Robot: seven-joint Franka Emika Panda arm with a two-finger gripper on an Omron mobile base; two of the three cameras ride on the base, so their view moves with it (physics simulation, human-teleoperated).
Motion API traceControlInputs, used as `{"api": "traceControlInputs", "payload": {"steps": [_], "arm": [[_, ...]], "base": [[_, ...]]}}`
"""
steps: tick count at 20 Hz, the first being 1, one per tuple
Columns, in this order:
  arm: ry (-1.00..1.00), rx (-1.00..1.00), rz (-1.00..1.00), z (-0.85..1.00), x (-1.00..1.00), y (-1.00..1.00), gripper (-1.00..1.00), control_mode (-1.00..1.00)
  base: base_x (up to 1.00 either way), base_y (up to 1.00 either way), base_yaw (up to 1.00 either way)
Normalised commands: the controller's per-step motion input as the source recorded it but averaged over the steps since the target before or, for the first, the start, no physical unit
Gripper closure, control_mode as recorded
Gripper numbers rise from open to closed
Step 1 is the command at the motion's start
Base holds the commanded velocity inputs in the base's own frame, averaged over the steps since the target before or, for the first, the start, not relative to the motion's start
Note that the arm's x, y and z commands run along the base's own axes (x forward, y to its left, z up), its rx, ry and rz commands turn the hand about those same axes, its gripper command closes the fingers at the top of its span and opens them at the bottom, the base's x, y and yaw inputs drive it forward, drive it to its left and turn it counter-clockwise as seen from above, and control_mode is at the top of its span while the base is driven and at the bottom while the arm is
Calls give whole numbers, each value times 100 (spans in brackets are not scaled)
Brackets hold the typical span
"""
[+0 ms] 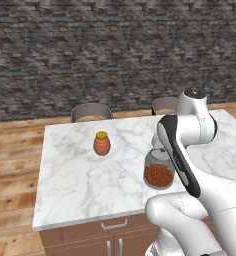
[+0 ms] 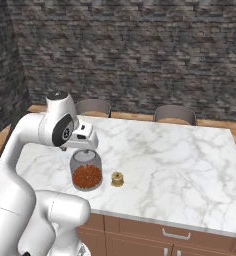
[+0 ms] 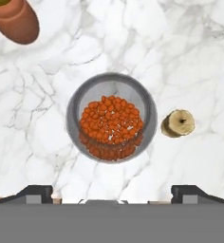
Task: Pick the candle and jar from the dining table and place them in the open cabinet. Close the cabinet after placing the objects.
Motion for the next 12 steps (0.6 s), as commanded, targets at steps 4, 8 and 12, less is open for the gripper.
{"api": "traceControlInputs", "payload": {"steps": [4, 8, 12], "arm": [[-3, 0, 0, -23, 2, -19, -100, -100], [-1, 0, 0, -14, 7, -19, -100, -100], [0, 0, 0, 0, 23, -9, -100, -100]], "base": [[0, 0, 0], [0, 0, 0], [0, 0, 0]]}}
